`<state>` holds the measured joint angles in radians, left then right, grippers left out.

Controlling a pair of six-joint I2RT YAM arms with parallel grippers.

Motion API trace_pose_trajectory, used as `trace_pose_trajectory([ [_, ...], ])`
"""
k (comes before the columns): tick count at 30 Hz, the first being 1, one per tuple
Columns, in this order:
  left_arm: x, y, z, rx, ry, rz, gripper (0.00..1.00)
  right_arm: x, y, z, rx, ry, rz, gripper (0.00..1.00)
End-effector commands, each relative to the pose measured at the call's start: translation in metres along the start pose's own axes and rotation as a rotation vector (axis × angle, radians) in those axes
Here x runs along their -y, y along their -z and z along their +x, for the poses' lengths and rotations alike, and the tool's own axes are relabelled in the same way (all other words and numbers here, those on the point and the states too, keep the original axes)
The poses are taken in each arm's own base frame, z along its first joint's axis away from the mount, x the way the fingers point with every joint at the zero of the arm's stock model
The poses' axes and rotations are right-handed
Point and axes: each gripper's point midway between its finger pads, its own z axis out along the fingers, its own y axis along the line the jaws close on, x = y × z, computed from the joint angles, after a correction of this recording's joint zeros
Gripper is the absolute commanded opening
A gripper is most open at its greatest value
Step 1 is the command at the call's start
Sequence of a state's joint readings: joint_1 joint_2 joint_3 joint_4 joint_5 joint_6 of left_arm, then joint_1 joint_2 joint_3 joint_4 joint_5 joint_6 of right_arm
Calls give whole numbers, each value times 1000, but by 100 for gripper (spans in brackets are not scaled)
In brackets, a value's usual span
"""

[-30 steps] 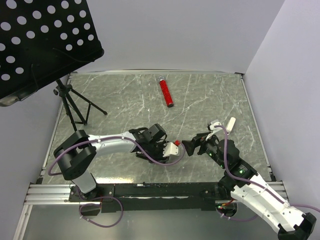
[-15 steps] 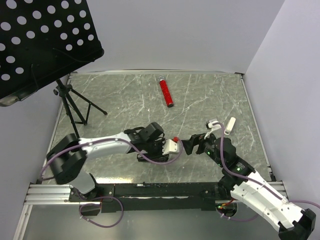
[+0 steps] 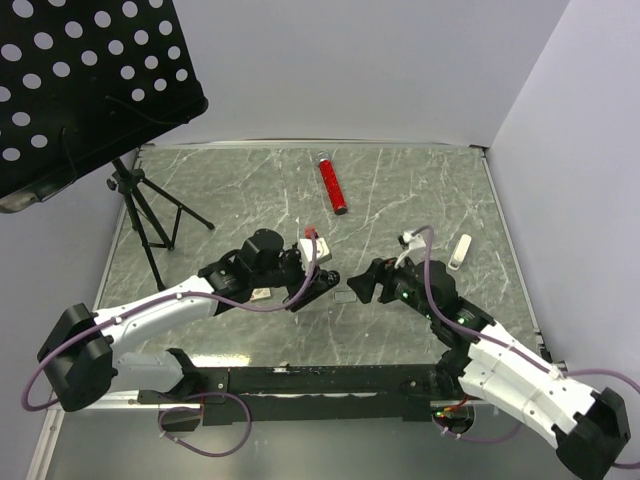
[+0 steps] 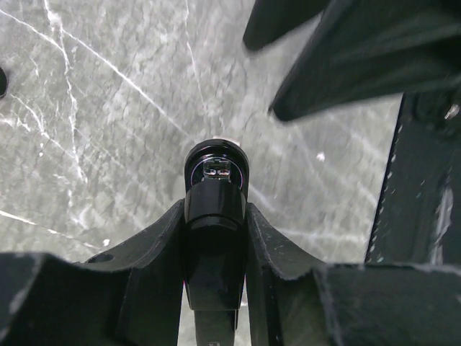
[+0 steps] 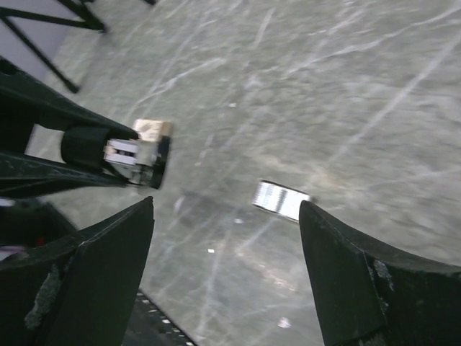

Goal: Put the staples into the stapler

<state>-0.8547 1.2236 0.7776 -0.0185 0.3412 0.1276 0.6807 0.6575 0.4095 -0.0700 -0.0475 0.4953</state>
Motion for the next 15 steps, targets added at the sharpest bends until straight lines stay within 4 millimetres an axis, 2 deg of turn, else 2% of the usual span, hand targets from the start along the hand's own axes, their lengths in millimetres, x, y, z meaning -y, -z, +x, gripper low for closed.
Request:
trace_pose_trajectory([
  [1,-3,9,-61,226,41,-34,1,-52,-5,-34,59,-65,-202,84],
  [2,0,9,-63,236,91,-27,1,-53,-10,-31,44,-86,-198,82],
  [9,-2,11,-72,269,114,-38,1,-65,-25,-37,31,-103,-208,74],
  [15,-3,16,-83,309,113,-46,1,-59,-36,-34,14,-144,-160,59],
])
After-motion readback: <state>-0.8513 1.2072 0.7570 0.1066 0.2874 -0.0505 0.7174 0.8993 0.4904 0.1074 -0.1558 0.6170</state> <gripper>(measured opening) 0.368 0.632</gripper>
